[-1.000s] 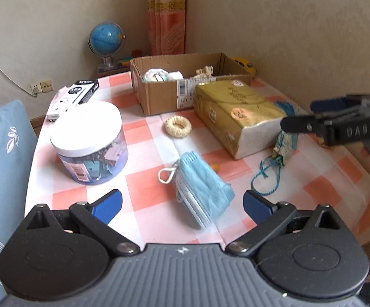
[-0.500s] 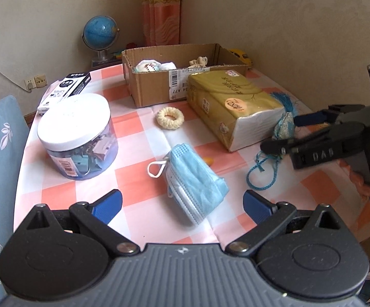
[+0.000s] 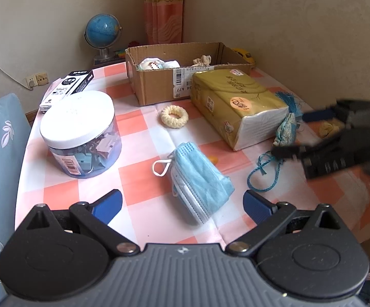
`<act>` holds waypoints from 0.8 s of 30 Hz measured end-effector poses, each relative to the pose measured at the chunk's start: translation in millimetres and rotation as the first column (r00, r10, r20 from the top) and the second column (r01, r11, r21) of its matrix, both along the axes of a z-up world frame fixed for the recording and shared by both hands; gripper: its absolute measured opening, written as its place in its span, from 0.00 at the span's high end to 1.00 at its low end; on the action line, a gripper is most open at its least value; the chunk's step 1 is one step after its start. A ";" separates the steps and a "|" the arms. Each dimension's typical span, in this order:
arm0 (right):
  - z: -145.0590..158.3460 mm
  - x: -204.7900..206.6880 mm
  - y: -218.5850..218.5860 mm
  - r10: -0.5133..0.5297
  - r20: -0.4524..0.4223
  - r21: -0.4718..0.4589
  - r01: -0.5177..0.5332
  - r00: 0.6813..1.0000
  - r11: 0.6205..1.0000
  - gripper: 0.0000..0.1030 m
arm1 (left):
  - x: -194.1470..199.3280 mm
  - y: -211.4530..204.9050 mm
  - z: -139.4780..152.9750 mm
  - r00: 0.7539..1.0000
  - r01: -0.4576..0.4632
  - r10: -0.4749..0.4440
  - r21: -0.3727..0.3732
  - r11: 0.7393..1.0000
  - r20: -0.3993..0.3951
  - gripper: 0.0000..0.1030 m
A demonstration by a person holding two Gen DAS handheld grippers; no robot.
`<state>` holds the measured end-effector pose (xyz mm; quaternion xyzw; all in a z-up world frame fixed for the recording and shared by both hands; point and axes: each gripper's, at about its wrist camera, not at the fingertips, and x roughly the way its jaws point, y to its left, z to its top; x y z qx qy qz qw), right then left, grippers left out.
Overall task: Organize soft objects
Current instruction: 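Lower the right tool onto the glittery bag while the left tool approaches the blue face mask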
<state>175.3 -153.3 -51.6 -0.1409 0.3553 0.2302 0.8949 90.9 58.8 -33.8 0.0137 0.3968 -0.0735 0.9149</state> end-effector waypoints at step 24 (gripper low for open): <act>-26.0 -28.0 15.5 0.061 -0.110 -0.004 -0.062 0.992 0.998 0.00 | 21.2 -5.3 -3.9 1.000 0.029 -0.030 -0.036 0.999 -0.003 0.02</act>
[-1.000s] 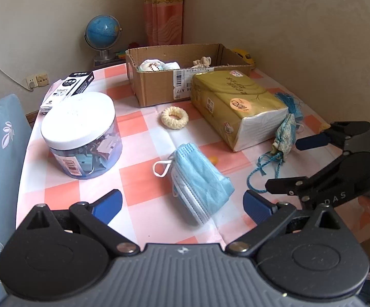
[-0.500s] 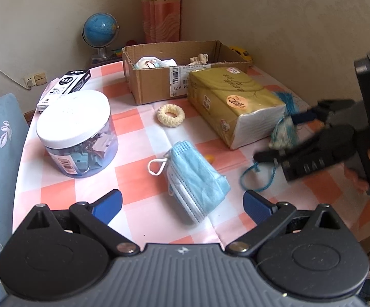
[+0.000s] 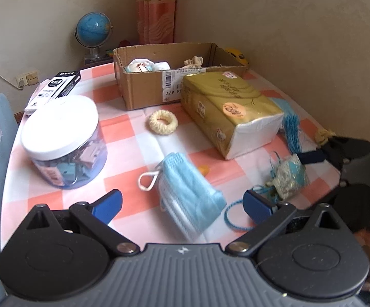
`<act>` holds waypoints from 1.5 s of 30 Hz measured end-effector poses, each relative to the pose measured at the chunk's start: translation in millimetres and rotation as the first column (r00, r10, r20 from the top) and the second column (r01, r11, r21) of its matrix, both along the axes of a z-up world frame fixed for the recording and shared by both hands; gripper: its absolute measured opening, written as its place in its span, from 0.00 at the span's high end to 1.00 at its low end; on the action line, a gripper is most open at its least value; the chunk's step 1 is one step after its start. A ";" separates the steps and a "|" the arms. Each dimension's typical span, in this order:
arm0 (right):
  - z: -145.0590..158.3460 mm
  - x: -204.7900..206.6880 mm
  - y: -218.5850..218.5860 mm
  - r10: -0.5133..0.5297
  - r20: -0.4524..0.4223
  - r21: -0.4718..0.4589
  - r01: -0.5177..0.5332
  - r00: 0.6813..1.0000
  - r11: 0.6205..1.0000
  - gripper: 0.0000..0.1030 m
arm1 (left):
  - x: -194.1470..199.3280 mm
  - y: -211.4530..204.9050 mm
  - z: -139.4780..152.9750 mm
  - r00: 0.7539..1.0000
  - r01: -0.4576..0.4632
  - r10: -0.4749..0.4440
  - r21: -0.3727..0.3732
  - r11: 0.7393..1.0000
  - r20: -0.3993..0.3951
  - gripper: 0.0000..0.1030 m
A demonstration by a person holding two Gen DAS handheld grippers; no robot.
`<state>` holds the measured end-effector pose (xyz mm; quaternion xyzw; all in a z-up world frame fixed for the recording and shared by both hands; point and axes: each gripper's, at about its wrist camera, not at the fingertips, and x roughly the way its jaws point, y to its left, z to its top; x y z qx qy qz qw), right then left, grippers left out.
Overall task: Organize soft objects
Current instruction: 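Lower the right tool onto the glittery bag while the left tool approaches the blue face mask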
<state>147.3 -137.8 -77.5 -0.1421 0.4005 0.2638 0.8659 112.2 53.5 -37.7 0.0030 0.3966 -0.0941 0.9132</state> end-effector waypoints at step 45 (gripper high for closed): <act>0.8 -7.7 -2.7 -0.057 0.034 0.014 0.057 0.998 0.998 0.00 | 25.5 23.5 -28.2 0.994 0.077 -0.080 -0.051 0.996 -0.069 0.37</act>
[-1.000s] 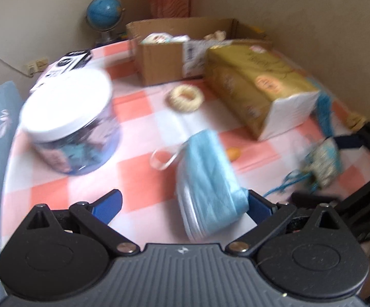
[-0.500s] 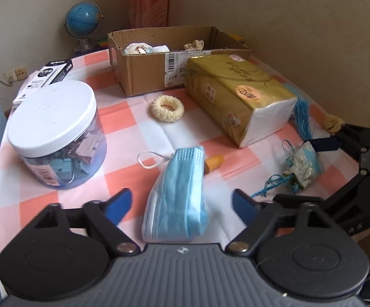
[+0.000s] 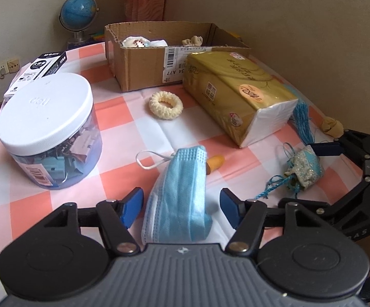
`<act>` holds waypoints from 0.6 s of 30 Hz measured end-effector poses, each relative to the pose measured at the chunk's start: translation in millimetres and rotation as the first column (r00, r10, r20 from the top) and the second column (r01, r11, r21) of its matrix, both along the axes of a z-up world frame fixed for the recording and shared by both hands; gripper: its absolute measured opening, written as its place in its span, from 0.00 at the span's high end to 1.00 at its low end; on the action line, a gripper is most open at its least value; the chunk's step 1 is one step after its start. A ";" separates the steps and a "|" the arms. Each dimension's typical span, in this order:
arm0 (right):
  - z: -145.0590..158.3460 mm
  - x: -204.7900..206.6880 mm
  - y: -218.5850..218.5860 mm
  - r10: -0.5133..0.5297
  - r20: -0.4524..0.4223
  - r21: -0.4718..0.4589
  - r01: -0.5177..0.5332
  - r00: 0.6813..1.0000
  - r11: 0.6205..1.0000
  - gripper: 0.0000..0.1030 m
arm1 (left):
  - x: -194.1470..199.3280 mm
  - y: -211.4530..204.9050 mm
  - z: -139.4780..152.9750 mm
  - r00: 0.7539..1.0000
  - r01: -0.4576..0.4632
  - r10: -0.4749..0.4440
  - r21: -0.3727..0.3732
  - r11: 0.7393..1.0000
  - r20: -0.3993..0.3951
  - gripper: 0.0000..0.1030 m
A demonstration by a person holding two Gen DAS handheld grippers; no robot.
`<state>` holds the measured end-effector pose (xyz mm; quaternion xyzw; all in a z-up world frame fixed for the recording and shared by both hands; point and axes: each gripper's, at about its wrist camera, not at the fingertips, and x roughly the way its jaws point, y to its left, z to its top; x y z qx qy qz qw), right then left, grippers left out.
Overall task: Organize soft objects
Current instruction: 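Grasp the glittery bag with the right tool while the left tool grasps the blue face mask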
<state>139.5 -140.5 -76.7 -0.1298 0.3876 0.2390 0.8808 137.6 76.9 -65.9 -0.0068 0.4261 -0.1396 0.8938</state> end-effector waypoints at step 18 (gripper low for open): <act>5.0 -0.7 -1.1 -0.016 -0.013 0.019 0.016 1.000 1.000 0.19 | 1.0 0.3 2.1 1.000 0.025 -0.025 0.016 1.000 0.002 0.52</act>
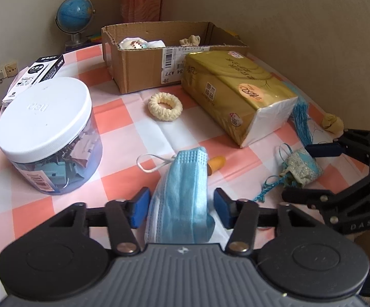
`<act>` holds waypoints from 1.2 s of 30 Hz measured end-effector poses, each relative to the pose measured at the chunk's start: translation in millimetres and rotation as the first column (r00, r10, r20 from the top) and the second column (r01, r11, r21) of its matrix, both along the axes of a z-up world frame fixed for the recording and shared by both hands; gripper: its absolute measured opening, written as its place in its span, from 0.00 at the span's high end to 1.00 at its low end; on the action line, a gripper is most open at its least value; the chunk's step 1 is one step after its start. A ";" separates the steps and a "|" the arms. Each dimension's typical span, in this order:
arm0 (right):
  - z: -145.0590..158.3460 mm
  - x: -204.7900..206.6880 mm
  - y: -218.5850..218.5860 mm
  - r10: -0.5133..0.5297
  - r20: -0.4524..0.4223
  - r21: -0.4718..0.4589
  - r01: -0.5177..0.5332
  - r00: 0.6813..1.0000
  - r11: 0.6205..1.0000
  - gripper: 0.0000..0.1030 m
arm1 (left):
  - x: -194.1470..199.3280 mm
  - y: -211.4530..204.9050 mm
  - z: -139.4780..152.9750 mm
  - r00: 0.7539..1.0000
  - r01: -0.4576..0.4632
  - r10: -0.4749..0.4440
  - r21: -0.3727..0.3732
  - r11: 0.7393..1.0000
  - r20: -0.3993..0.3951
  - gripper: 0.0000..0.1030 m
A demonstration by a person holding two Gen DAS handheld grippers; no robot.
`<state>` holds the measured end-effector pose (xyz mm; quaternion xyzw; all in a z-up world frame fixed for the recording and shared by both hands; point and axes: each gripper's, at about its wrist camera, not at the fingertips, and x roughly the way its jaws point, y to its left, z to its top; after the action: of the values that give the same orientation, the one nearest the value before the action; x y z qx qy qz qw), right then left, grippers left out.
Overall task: Organize soft objects
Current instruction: 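Grasp the glittery bag with the right tool while the left tool grasps the blue face mask, then lift the glittery bag into the cardboard box and open the right tool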
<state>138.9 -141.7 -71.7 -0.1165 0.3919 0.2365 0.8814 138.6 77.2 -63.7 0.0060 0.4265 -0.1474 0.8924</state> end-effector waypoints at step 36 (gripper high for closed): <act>117.6 13.5 -34.8 -0.001 0.191 0.025 -0.004 0.982 1.000 0.35 | -50.3 -11.7 48.6 0.990 0.109 -0.113 0.042 0.993 0.084 0.67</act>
<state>152.3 -176.5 45.9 -0.1278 0.3023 0.2298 0.9162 88.3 65.5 -15.1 0.0527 0.3895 -0.1885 0.9000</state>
